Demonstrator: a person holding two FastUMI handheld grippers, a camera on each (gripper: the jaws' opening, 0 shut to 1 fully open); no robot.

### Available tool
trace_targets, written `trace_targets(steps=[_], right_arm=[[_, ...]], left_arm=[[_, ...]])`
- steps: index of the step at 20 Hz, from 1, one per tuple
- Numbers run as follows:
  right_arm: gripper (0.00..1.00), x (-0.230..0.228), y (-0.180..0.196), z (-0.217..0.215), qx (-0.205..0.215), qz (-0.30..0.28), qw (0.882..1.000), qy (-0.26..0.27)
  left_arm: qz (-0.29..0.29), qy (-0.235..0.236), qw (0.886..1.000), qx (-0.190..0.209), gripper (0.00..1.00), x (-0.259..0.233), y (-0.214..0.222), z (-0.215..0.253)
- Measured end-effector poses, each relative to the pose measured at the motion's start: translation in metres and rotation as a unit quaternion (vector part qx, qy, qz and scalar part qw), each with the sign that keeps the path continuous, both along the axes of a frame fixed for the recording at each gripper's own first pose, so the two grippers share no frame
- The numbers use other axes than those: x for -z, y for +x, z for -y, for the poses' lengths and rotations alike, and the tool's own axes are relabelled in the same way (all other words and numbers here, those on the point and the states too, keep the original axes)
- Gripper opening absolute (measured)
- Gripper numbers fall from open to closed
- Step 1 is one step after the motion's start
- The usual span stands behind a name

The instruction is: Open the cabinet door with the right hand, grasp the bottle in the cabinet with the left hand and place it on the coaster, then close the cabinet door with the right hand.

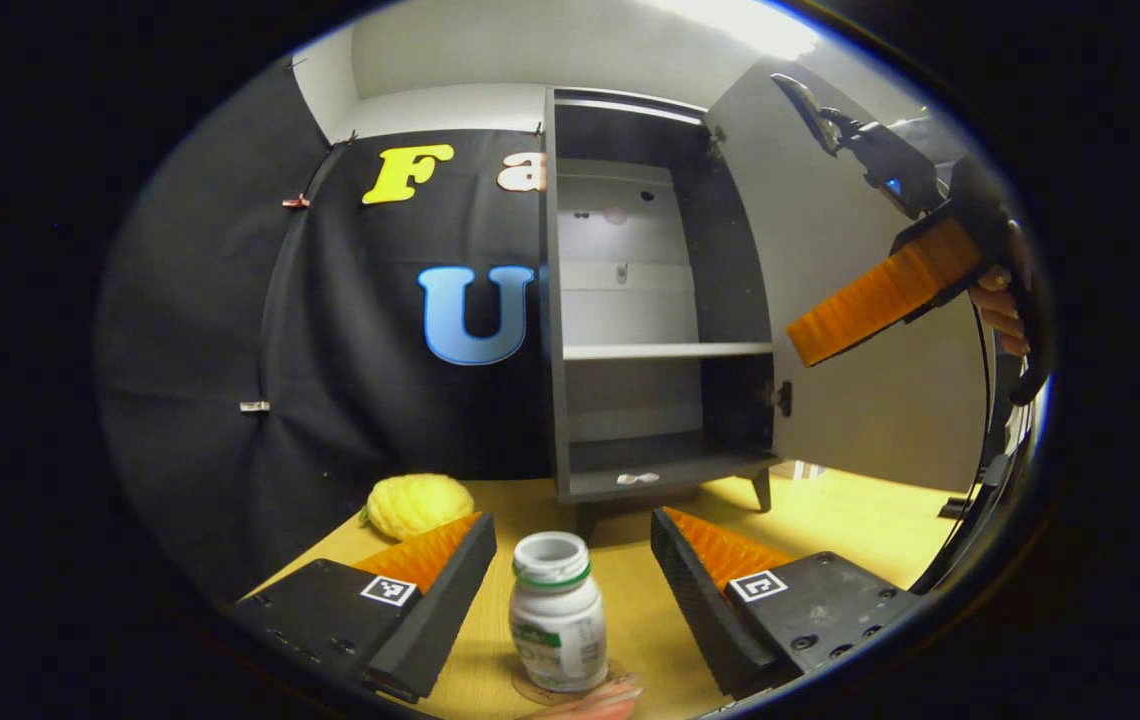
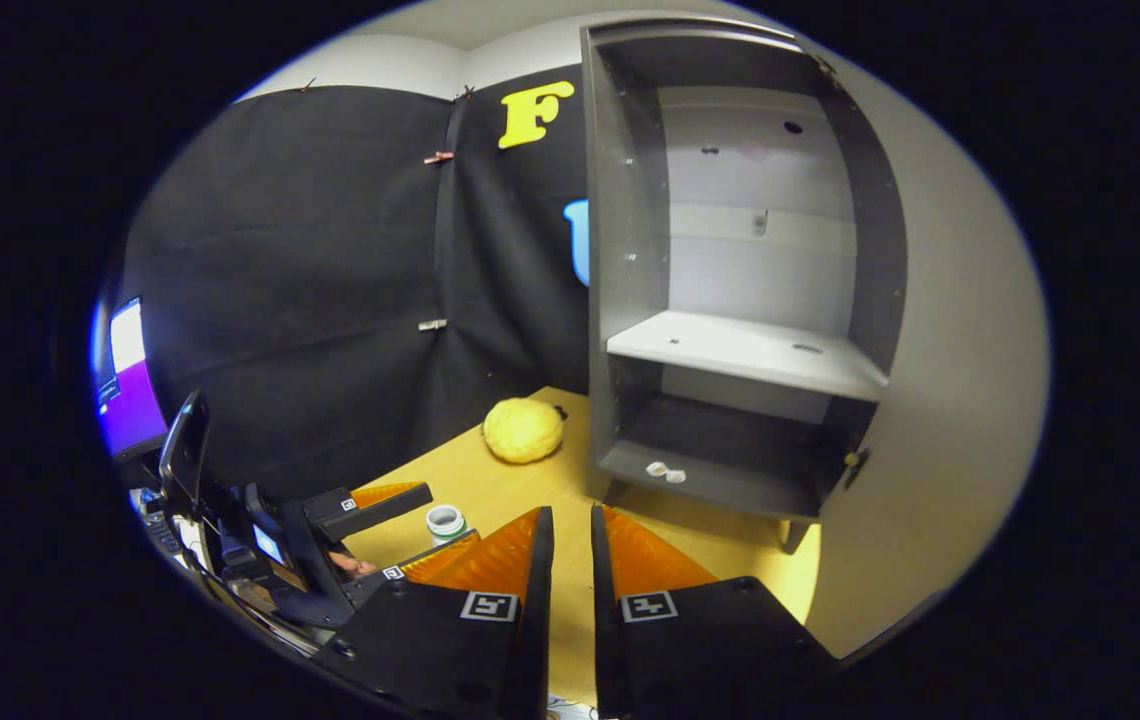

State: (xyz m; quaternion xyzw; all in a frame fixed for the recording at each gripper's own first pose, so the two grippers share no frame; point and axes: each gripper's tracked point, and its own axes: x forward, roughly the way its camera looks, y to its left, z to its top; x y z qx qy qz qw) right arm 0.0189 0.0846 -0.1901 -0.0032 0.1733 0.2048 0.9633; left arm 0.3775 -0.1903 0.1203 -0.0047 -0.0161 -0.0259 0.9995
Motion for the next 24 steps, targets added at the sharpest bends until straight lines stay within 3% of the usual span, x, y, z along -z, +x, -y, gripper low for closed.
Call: trace_targets(steps=[3,7,9,11,13,16,17,18,20,23,24], right_arm=[[0.23,-0.053,-0.019,0.023,0.02,0.033,0.999,0.005],[0.23,-0.123,-0.058,0.06,0.078,0.092,0.992,0.038],[0.41,-0.146,-0.076,0.086,0.117,0.119,0.985,0.042],[0.46,-0.159,-0.096,0.106,0.153,0.131,0.978,0.05],[0.41,-0.169,-0.121,0.122,0.181,0.135,0.972,0.068],[0.69,-0.178,-0.153,0.166,0.24,0.154,0.957,0.061],[0.64,-0.182,-0.159,0.184,0.264,0.163,0.949,0.056],[0.7,-0.185,-0.165,0.201,0.282,0.167,0.943,0.06],[0.83,-0.193,-0.17,0.224,0.306,0.171,0.933,0.076],[1.0,-0.199,-0.144,0.254,0.324,0.183,0.925,0.074],[0.94,-0.203,-0.139,0.26,0.318,0.186,0.927,0.074]], left_arm=[[-0.014,-0.018,0.999,0.035,0.97,-0.053,0.004,0.005],[-0.014,-0.039,0.997,0.069,0.99,-0.126,0.011,0.001],[0.003,-0.02,0.998,0.054,0.98,-0.151,0.016,-0.012],[0.009,-0.008,0.999,0.049,0.98,-0.164,0.024,-0.016],[-0.002,-0.016,0.998,0.06,0.98,-0.166,0.029,-0.01],[-0.008,-0.016,0.997,0.071,0.98,-0.174,0.033,0.001],[-0.004,-0.012,0.997,0.072,0.99,-0.179,0.036,0.005],[-0.001,-0.009,0.997,0.075,0.99,-0.184,0.037,0.011],[0.004,-0.009,0.997,0.075,0.98,-0.19,0.039,0.021],[0.01,-0.011,0.998,0.068,0.98,-0.195,0.032,0.035],[0.01,-0.006,0.998,0.063,0.98,-0.196,0.028,0.037]])
